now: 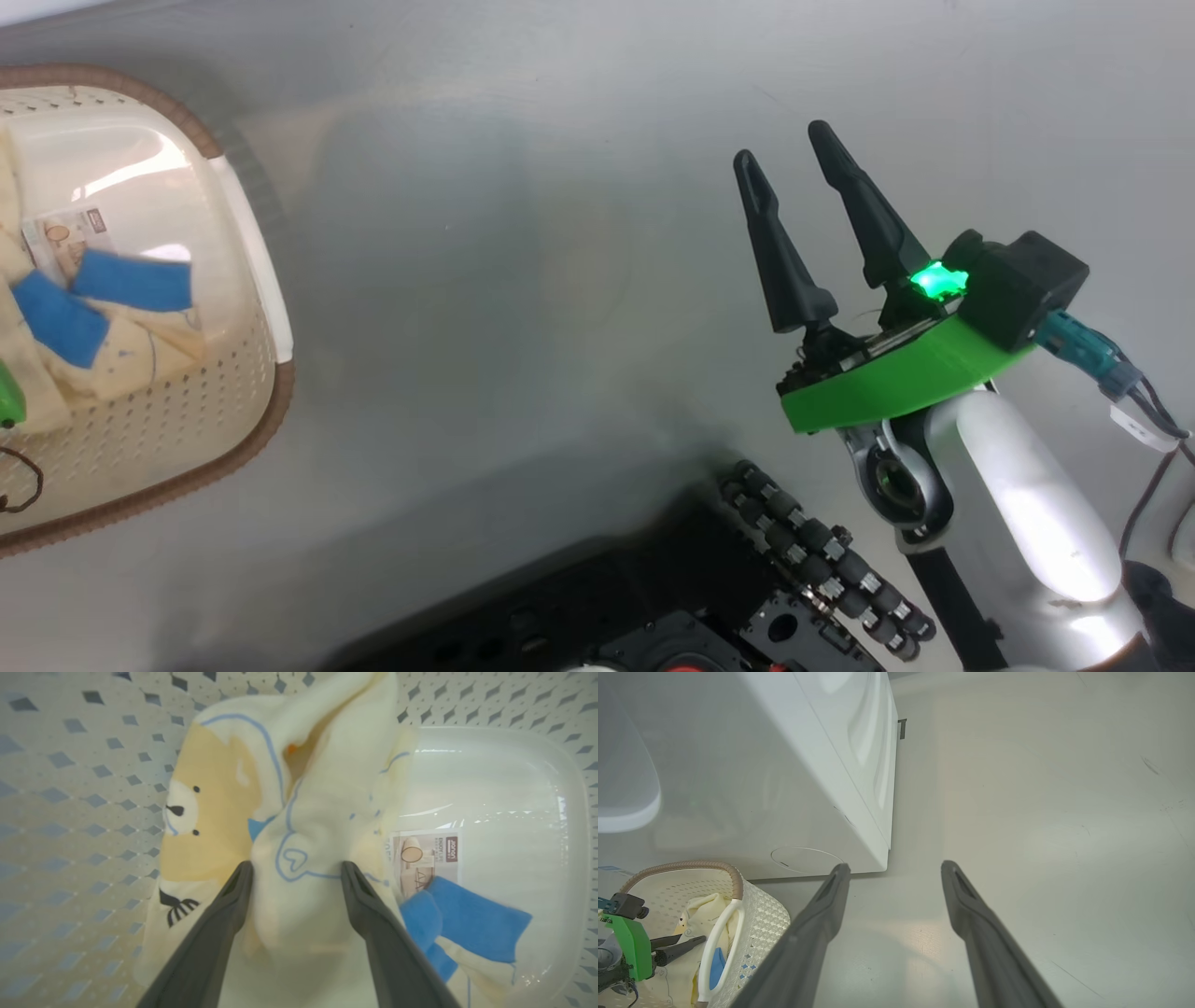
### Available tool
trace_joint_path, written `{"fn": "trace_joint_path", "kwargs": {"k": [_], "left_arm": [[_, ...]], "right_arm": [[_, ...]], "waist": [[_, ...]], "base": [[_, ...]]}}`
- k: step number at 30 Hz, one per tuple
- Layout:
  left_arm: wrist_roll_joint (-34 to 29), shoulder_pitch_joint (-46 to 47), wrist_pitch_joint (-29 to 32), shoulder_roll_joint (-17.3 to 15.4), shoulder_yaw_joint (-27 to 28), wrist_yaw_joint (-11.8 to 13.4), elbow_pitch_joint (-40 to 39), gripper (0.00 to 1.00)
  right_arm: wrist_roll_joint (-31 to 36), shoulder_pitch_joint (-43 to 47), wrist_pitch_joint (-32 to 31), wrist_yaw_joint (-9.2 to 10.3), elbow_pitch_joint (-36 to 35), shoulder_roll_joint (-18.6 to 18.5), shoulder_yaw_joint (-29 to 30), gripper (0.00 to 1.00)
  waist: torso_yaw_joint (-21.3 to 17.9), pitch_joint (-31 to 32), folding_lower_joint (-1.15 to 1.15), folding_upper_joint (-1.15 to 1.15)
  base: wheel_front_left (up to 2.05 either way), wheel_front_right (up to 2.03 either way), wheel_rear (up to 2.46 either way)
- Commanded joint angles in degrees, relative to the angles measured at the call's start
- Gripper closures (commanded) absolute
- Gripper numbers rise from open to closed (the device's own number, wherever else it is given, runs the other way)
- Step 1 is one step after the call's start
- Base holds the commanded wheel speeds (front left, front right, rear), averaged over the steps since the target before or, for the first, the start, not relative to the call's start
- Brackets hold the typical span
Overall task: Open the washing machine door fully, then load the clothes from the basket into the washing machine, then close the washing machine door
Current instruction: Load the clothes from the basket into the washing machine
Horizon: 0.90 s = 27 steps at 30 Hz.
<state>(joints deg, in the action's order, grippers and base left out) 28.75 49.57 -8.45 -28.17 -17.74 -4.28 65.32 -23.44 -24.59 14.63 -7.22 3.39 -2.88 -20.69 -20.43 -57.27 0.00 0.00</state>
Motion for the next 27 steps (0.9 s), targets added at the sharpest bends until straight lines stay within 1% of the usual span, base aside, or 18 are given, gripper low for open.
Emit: {"fn": "trace_joint_path", "kwargs": {"k": [1,9,10,12,13,14,15,16,17,19,22,25,27], "left_arm": [[0.2,-2.9,0.3,-3.1,1.0,0.4,-1.1,0.00],[0.9,-5.3,1.3,-4.2,1.0,1.6,-6.9,0.00],[0.9,-5.6,1.5,-4.3,1.0,1.7,-7.9,0.05],[1.1,-6.4,2.1,-4.5,1.0,2.2,-9.6,0.27],[1.2,-6.7,2.3,-4.6,1.0,2.4,-10.6,0.44],[1.3,-7.1,2.6,-4.7,1.0,2.5,-11.5,0.52],[0.4,-3.3,5.6,-5.4,0.2,2.8,-11.5,0.57],[-0.3,-0.3,7.6,-5.6,-0.5,2.8,-11.0,0.60],[-0.6,1.5,8.4,-5.5,-0.9,2.7,-10.4,0.61],[-0.9,3.5,8.8,-5.0,-1.4,2.4,-8.9,0.64],[-1.1,5.1,8.1,-4.4,-1.8,1.9,-6.8,0.76],[-1.1,6.0,7.6,-4.1,-2.1,1.7,-5.5,0.78],[-1.1,6.7,7.0,-3.7,-2.3,1.5,-4.1,0.78]], "right_arm": [[-0.1,2.2,0.4,-0.26,-1.6,0.0,-0.6,0.00],[0.1,2.5,0.4,-0.26,-1.9,0.0,-0.2,0.00],[0.1,2.5,0.4,-0.26,-1.9,0.0,0.0,0.00],[0.2,2.6,0.4,-0.26,-2.0,0.0,0.2,0.00],[0.3,2.7,0.4,-0.26,-2.0,0.0,0.3,0.00],[0.3,2.7,0.4,-0.26,-2.0,0.0,0.4,0.00],[-0.1,2.3,0.4,-0.26,-2.1,0.0,-0.4,0.00],[-0.4,1.9,0.4,-0.26,-2.1,0.0,-0.7,0.00],[-0.5,1.6,0.4,-0.26,-2.0,0.0,-0.7,0.00],[-0.5,1.2,0.4,-0.26,-2.0,0.0,-0.6,0.00],[-0.5,0.9,0.4,-0.26,-1.9,0.0,-0.4,0.00],[-0.4,0.7,0.4,-0.26,-1.9,0.0,-0.5,0.00],[-0.5,0.6,0.4,-0.26,-1.8,0.0,-0.3,0.00]], "waist": [[-0.1,-0.2,0.00,0.00],[-0.3,-1.0,0.00,0.00],[-0.2,-1.1,0.00,0.00],[-0.1,-1.2,0.00,0.00],[-0.1,-1.2,0.00,0.00],[0.0,-1.3,0.00,0.00],[-1.1,-1.7,0.00,0.00],[-1.6,-2.0,0.00,0.00],[-1.7,-2.2,0.00,0.00],[-1.6,-2.3,0.00,0.00],[-1.5,-2.4,0.00,0.00],[-1.5,-2.3,0.00,0.00],[-1.3,-2.1,0.00,0.00]], "base": [[0.00,0.00,0.00],[0.00,0.00,0.00],[0.00,0.00,0.00],[0.00,0.00,0.00],[0.00,0.00,0.00],[0.00,0.00,0.00],[0.00,0.00,0.00],[0.00,0.00,0.00],[0.00,0.00,0.00],[0.00,0.00,0.00],[0.00,0.00,0.00],[0.00,0.00,0.00],[0.00,0.00,0.00]]}}
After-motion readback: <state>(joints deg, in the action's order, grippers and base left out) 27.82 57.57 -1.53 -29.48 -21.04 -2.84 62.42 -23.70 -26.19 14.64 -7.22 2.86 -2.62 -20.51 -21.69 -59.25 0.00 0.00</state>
